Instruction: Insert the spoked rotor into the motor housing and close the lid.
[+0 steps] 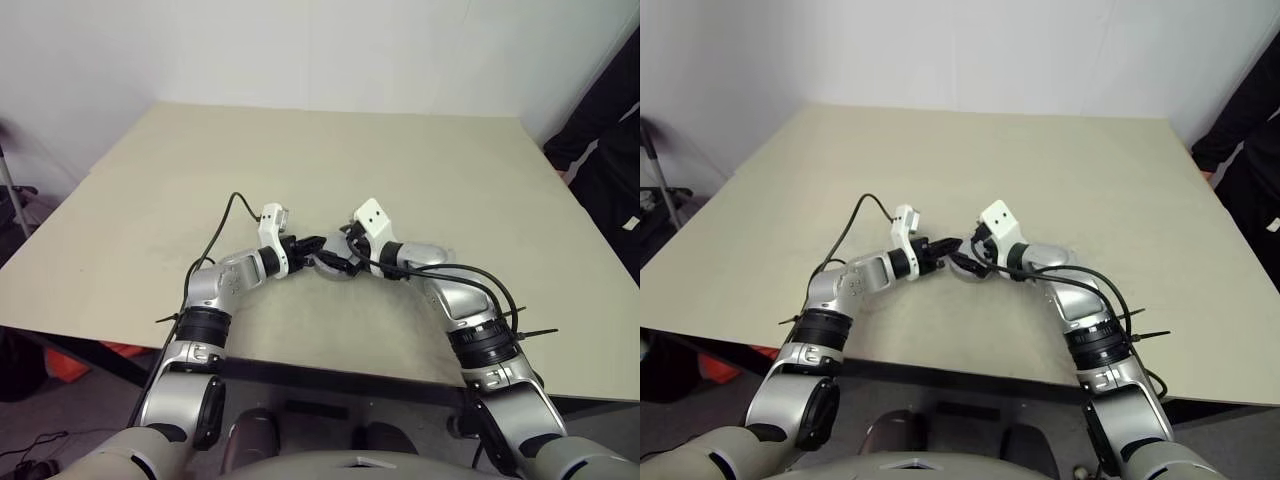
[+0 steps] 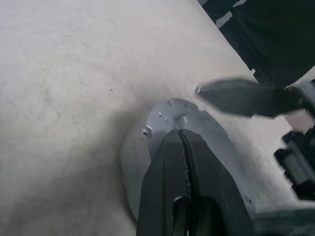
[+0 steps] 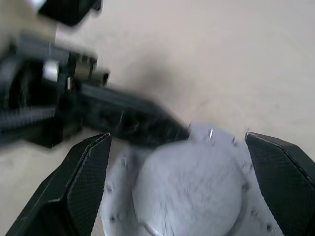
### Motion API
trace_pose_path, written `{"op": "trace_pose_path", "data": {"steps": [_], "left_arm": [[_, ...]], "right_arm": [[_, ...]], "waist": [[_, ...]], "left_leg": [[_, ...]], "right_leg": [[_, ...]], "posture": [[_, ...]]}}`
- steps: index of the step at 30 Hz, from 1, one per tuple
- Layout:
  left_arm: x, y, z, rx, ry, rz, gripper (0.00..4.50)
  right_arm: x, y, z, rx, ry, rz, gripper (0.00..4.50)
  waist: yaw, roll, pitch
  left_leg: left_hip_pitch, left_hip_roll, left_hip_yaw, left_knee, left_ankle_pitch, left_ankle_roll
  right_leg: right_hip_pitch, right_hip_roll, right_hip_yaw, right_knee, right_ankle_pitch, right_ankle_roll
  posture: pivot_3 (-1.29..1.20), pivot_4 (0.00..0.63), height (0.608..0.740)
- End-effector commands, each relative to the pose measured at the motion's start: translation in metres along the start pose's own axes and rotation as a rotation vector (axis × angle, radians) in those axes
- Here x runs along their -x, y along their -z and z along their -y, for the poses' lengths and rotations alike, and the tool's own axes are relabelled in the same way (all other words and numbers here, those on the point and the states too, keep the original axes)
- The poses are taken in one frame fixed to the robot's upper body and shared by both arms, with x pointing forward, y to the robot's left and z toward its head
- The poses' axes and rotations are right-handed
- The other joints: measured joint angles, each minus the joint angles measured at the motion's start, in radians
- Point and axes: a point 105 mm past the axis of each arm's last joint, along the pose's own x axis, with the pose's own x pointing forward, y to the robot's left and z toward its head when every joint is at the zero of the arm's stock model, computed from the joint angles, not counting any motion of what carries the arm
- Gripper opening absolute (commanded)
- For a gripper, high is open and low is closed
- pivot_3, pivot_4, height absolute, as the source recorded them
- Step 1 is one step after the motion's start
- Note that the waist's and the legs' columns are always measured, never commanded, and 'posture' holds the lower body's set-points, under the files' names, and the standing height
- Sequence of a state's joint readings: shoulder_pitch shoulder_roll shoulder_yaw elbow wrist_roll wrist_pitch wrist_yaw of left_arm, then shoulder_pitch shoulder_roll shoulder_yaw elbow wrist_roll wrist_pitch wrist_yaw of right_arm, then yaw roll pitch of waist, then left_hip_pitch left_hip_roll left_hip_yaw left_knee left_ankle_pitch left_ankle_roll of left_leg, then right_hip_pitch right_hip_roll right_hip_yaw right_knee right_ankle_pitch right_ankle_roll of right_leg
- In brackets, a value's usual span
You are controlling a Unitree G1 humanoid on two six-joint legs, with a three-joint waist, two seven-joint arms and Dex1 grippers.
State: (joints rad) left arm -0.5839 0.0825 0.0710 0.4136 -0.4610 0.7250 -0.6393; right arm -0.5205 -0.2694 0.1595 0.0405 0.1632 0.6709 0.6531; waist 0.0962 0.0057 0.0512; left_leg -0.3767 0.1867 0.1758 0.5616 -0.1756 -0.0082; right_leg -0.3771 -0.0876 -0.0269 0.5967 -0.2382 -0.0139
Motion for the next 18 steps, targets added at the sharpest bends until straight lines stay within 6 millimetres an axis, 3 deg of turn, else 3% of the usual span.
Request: {"op": "trace_pose_path", "data": {"steps": [1, 4, 10, 13, 18], "left_arm": [[0.0, 0.005, 0.003, -0.003, 0.021, -0.03, 0.0], [-0.001, 0.005, 0.004, -0.005, 0.023, -0.031, 0.0], [-0.001, 0.005, 0.004, -0.008, 0.023, -0.031, 0.0], [0.0, 0.006, 0.003, -0.008, 0.02, -0.032, 0.0], [0.001, 0.005, 0.001, -0.011, 0.018, -0.032, 0.0]], "right_arm": [[0.009, -0.035, 0.012, -0.049, 0.041, 0.111, 4.46], [0.017, -0.041, 0.025, -0.176, 0.08, 0.121, 4.46], [0.049, -0.006, 0.062, -0.587, 0.199, -0.031, 4.46], [0.062, 0.011, 0.064, -0.718, 0.194, -0.104, 4.46], [0.07, 0.024, 0.057, -0.803, 0.169, -0.158, 4.46]], "waist": [[0.001, 0.0, 0.0], [0.002, 0.0, 0.0], [0.005, 0.0, 0.0], [0.007, 0.0, 0.0], [0.007, 0.002, 0.001]], "left_leg": [[0.0, 0.0, 0.0, 0.0, 0.0, 0.0], [0.001, 0.0, 0.0, 0.0, 0.0, -0.001], [0.001, -0.001, 0.0, 0.0, 0.0, -0.001], [0.001, -0.001, 0.0, 0.001, 0.001, -0.001], [0.003, -0.001, 0.0, 0.001, 0.002, -0.003]], "right_leg": [[0.0, 0.0, 0.0, 0.0, 0.0, 0.0], [0.0, 0.0, 0.0, 0.001, 0.0, 0.0], [0.001, 0.0, 0.0, 0.002, 0.0, 0.0], [0.001, 0.0, 0.0, 0.003, 0.0, 0.0], [0.001, 0.0, 0.0, 0.007, 0.0, 0.0]], "posture": [[0.0, 0.0, 0.74], [0.0, 0.0, 0.74], [0.0, 0.0, 0.74], [0.0, 0.0, 0.74], [0.0, 0.0, 0.74]]}}
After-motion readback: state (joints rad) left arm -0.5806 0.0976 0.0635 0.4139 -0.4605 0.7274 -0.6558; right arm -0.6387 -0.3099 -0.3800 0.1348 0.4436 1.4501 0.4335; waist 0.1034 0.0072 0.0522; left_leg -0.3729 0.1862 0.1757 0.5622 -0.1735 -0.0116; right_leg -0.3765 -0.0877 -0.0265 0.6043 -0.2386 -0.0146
